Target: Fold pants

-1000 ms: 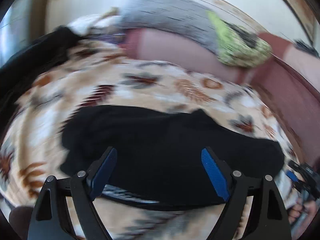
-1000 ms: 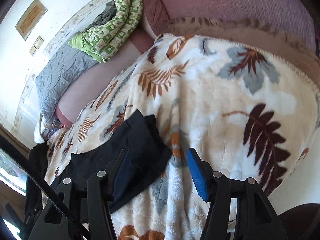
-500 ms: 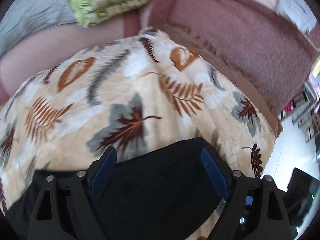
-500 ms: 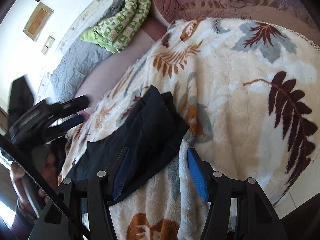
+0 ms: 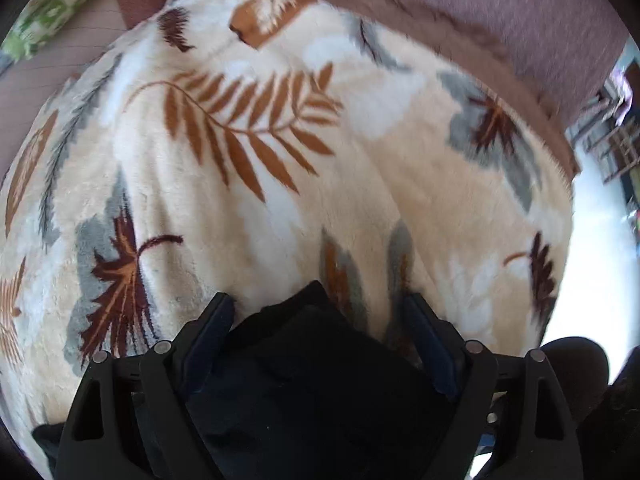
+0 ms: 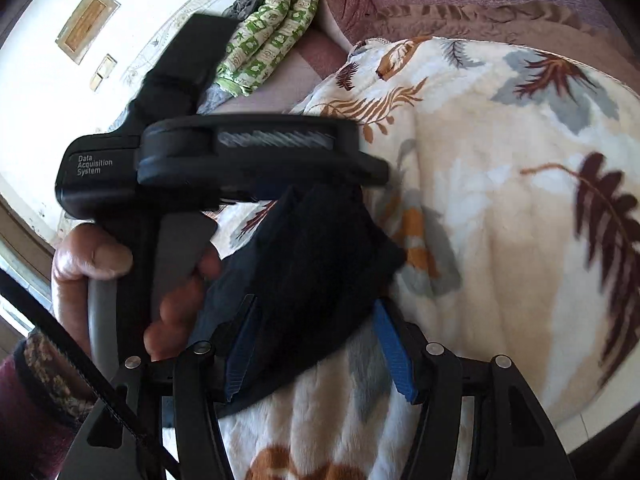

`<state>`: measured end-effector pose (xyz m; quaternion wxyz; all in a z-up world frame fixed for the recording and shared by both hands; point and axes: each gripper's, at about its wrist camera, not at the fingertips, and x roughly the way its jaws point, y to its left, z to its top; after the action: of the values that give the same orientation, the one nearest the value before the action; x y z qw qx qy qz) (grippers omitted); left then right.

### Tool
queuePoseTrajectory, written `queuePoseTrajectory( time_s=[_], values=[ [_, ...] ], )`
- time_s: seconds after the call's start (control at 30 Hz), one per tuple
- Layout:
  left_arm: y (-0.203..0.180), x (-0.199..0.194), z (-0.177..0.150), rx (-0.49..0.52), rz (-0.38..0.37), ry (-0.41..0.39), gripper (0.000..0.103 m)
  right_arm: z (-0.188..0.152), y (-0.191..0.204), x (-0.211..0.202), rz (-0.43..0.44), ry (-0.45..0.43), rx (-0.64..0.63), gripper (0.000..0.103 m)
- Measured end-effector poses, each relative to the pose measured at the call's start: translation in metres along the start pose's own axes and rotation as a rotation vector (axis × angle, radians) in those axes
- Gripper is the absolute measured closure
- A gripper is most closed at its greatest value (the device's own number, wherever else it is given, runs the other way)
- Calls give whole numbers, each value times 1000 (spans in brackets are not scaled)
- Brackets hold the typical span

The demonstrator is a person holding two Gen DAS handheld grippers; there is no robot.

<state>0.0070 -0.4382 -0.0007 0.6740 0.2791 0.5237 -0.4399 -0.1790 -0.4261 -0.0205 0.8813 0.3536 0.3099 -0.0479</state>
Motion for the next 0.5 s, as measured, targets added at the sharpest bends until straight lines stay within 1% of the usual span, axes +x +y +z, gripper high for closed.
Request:
queuePoseTrajectory(
  time_s=[0.03, 0.07, 0.1, 0.13, 0.17, 0.2, 0.27, 0.37, 0.5],
  values=[
    [-2, -2, 0, 13, 5, -6, 23, 3, 0, 3, -5, -9, 2, 39],
    [-3, -7, -1, 15, -5, -27, 46, 7, 1, 5, -17, -12, 3, 42],
    [-3, -12, -2, 12, 16, -40, 59, 9, 1, 7, -31, -13, 3, 60],
    [-1, -18, -4, 9, 33, -53, 73, 11, 1, 8, -26, -8, 10, 70],
    [2, -24, -7, 4, 15, -66, 79, 12, 0, 9, -7, 2, 22, 78],
    [7, -34, -13, -13, -5, -92, 81, 13, -1, 9, 21, 5, 50, 80],
    [14, -49, -23, -52, -21, -132, 85, 14, 3, 7, 35, -2, 44, 82],
    [28, -79, -47, -122, -28, -214, 85, 13, 32, 0, 36, -34, -58, 82],
    [61, -114, -80, -266, -74, -304, 85, 4, 82, -6, 17, -63, -238, 83]
  ],
)
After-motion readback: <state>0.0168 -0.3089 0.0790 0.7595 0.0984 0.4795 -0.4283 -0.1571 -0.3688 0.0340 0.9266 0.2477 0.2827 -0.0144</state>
